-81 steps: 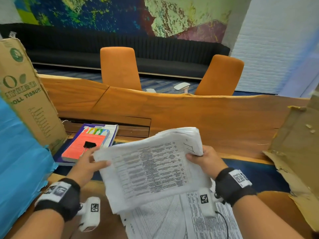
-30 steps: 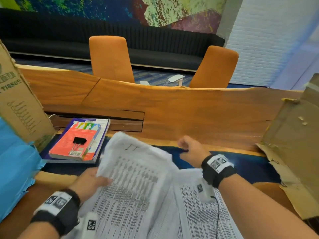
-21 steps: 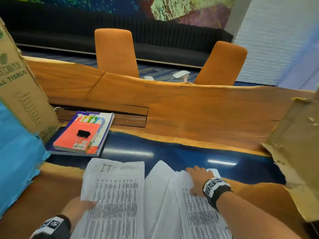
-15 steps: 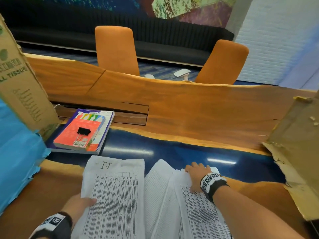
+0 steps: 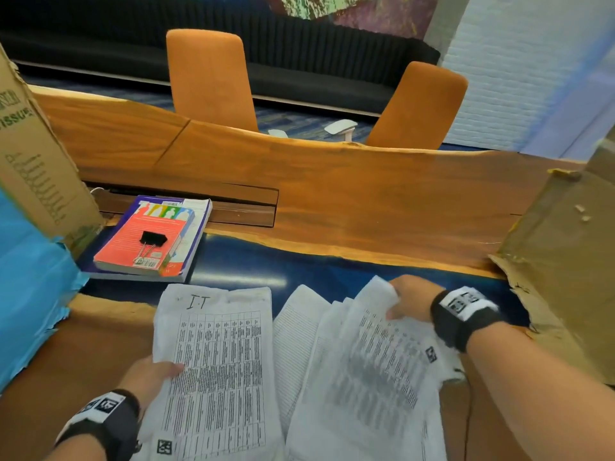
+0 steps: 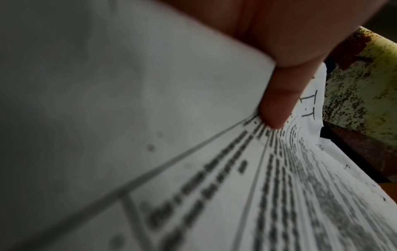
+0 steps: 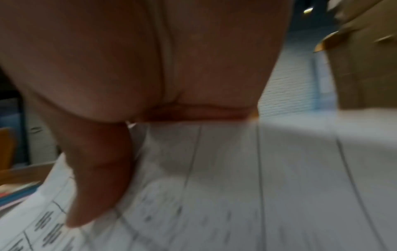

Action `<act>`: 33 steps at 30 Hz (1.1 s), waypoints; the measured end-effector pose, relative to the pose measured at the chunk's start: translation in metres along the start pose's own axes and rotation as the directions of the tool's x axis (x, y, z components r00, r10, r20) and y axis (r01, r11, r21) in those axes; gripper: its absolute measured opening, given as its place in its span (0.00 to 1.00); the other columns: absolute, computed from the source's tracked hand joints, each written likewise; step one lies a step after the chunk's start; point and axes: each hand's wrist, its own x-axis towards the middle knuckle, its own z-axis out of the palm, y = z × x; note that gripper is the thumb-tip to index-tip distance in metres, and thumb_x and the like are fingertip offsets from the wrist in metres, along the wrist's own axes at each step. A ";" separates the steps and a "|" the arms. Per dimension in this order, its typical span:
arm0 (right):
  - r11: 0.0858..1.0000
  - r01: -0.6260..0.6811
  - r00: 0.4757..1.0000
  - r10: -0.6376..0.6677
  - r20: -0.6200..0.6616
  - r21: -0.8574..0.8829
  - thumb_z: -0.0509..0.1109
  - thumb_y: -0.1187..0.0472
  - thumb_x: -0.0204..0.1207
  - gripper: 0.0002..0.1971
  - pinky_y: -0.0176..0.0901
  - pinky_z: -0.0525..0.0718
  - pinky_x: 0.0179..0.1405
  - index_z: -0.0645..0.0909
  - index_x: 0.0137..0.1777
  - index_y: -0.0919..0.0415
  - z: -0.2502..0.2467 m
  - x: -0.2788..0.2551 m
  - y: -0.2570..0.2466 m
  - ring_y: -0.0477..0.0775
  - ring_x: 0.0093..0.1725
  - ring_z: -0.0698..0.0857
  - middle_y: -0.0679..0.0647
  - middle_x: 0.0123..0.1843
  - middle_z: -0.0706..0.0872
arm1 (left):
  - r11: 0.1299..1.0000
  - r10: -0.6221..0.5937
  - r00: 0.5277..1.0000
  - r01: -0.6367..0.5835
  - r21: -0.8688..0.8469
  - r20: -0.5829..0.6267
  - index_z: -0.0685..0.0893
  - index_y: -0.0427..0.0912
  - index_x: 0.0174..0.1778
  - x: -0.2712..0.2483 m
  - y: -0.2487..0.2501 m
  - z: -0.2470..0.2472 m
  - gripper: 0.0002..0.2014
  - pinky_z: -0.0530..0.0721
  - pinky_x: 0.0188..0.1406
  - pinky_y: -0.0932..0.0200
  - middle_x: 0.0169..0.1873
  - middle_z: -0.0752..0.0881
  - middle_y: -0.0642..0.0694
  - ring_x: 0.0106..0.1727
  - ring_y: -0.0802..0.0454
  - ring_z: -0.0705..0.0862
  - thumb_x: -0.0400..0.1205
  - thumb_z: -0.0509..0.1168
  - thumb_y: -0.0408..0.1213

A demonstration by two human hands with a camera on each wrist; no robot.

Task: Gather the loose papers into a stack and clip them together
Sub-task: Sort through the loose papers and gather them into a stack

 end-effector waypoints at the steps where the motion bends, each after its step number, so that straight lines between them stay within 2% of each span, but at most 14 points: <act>1: 1.000 -0.028 0.999 0.027 0.021 0.015 0.77 0.54 0.74 0.09 0.45 0.84 0.47 0.87 0.52 0.53 -0.006 -0.006 0.010 0.51 0.49 0.88 0.48 0.49 0.90 | 1.000 -0.002 1.000 0.002 -0.002 -0.003 0.86 0.32 0.51 -0.001 0.000 0.000 0.07 0.83 0.59 0.32 0.44 0.90 0.30 0.46 0.30 0.89 0.78 0.71 0.27; 4: 0.993 -0.083 0.984 0.096 0.147 -0.089 0.78 0.51 0.72 0.11 0.47 0.85 0.55 0.87 0.52 0.52 0.006 -0.013 0.030 0.52 0.50 0.88 0.48 0.49 0.90 | 1.000 0.000 1.000 0.000 -0.031 -0.016 0.86 0.31 0.56 0.000 -0.003 0.000 0.12 0.82 0.61 0.33 0.48 0.90 0.31 0.49 0.31 0.88 0.77 0.71 0.28; 6: 0.981 -0.097 0.970 0.132 0.206 -0.170 0.78 0.51 0.71 0.19 0.46 0.84 0.57 0.85 0.60 0.54 0.034 -0.010 0.034 0.52 0.51 0.86 0.48 0.52 0.88 | 1.000 -0.004 1.000 0.004 -0.025 -0.012 0.85 0.32 0.59 0.001 -0.004 0.001 0.15 0.80 0.63 0.29 0.50 0.89 0.32 0.52 0.30 0.87 0.76 0.73 0.31; 10: 0.981 -0.085 0.994 0.096 0.056 -0.174 0.76 0.53 0.72 0.28 0.44 0.81 0.63 0.77 0.73 0.49 0.081 -0.002 0.023 0.54 0.63 0.84 0.50 0.66 0.84 | 1.000 -0.002 1.000 0.002 -0.023 -0.008 0.84 0.33 0.56 -0.003 -0.002 0.002 0.11 0.79 0.64 0.31 0.45 0.89 0.35 0.50 0.32 0.87 0.78 0.71 0.29; 12: 0.991 -0.092 0.996 0.091 -0.013 -0.100 0.79 0.48 0.69 0.35 0.50 0.78 0.70 0.72 0.76 0.47 0.097 0.002 0.017 0.55 0.69 0.79 0.49 0.73 0.78 | 1.000 0.001 1.000 -0.001 -0.030 -0.001 0.85 0.32 0.57 -0.004 -0.001 0.003 0.11 0.81 0.62 0.32 0.46 0.89 0.33 0.49 0.31 0.87 0.78 0.70 0.28; 15: 0.987 -0.125 0.992 0.126 0.000 -0.103 0.80 0.43 0.66 0.43 0.58 0.74 0.73 0.64 0.80 0.46 0.112 0.008 0.009 0.57 0.73 0.75 0.48 0.76 0.73 | 0.999 0.009 1.000 -0.009 -0.031 -0.005 0.84 0.31 0.57 -0.003 -0.001 0.002 0.11 0.81 0.60 0.32 0.46 0.89 0.31 0.48 0.30 0.88 0.78 0.70 0.28; 18: 0.973 -0.127 0.992 0.128 -0.008 -0.192 0.77 0.44 0.68 0.36 0.56 0.77 0.69 0.69 0.76 0.48 0.108 0.011 0.003 0.57 0.69 0.78 0.50 0.71 0.78 | 0.999 0.013 1.000 -0.013 -0.029 0.003 0.84 0.31 0.55 -0.005 -0.002 0.002 0.10 0.84 0.52 0.38 0.44 0.89 0.30 0.46 0.31 0.88 0.79 0.69 0.27; 20: 0.982 -0.127 0.992 0.129 0.008 -0.139 0.75 0.49 0.72 0.27 0.50 0.80 0.66 0.76 0.72 0.48 0.098 0.012 0.004 0.56 0.66 0.81 0.50 0.69 0.81 | 0.999 0.026 1.000 -0.026 -0.038 0.003 0.84 0.30 0.57 -0.005 -0.002 0.001 0.11 0.84 0.45 0.44 0.44 0.89 0.31 0.45 0.32 0.88 0.79 0.68 0.27; 22: 0.987 -0.158 0.987 0.158 0.004 -0.025 0.74 0.53 0.73 0.23 0.46 0.81 0.63 0.80 0.69 0.49 0.088 0.013 0.015 0.56 0.65 0.83 0.51 0.67 0.81 | 0.999 0.029 1.000 -0.028 -0.041 0.009 0.84 0.29 0.58 -0.005 -0.001 0.002 0.12 0.83 0.45 0.46 0.44 0.89 0.32 0.46 0.33 0.88 0.79 0.69 0.27; 25: 0.980 -0.199 0.979 0.199 -0.053 0.006 0.74 0.55 0.72 0.18 0.44 0.84 0.54 0.84 0.62 0.51 0.079 0.013 0.034 0.55 0.57 0.85 0.53 0.59 0.81 | 0.999 0.017 1.000 -0.017 -0.044 0.001 0.84 0.29 0.58 -0.004 -0.001 0.001 0.12 0.83 0.47 0.45 0.44 0.89 0.31 0.46 0.32 0.88 0.79 0.69 0.26; 27: 0.972 -0.224 0.974 0.221 -0.045 -0.074 0.71 0.55 0.75 0.18 0.45 0.82 0.57 0.82 0.65 0.51 0.087 0.011 0.036 0.55 0.60 0.83 0.52 0.61 0.80 | 0.999 0.005 1.000 -0.005 -0.047 0.002 0.84 0.29 0.57 -0.004 0.000 0.001 0.11 0.83 0.50 0.44 0.43 0.89 0.32 0.47 0.32 0.88 0.79 0.69 0.26; 30: 0.965 -0.209 0.967 0.179 -0.182 -0.161 0.68 0.53 0.78 0.18 0.48 0.76 0.67 0.81 0.68 0.51 0.104 0.010 0.033 0.55 0.67 0.76 0.51 0.70 0.75 | 0.999 0.011 1.000 -0.011 -0.050 -0.003 0.84 0.29 0.59 -0.006 0.001 0.002 0.13 0.82 0.55 0.43 0.45 0.89 0.34 0.49 0.34 0.87 0.79 0.69 0.26; 32: 0.976 -0.140 0.961 0.093 -0.259 -0.168 0.68 0.52 0.79 0.14 0.50 0.73 0.71 0.82 0.64 0.50 0.104 0.007 0.025 0.56 0.71 0.73 0.50 0.74 0.73 | 0.999 0.024 1.000 -0.025 -0.039 -0.012 0.84 0.28 0.61 -0.007 0.001 0.002 0.15 0.82 0.55 0.44 0.45 0.89 0.35 0.48 0.36 0.87 0.78 0.70 0.27; 33: 0.985 -0.101 0.963 0.061 -0.262 -0.140 0.68 0.52 0.79 0.10 0.48 0.75 0.67 0.82 0.58 0.48 0.101 0.004 0.020 0.55 0.69 0.75 0.49 0.72 0.75 | 0.999 0.032 0.999 -0.033 -0.036 -0.011 0.83 0.27 0.62 -0.007 0.002 0.001 0.16 0.81 0.54 0.45 0.45 0.89 0.36 0.48 0.37 0.87 0.78 0.70 0.27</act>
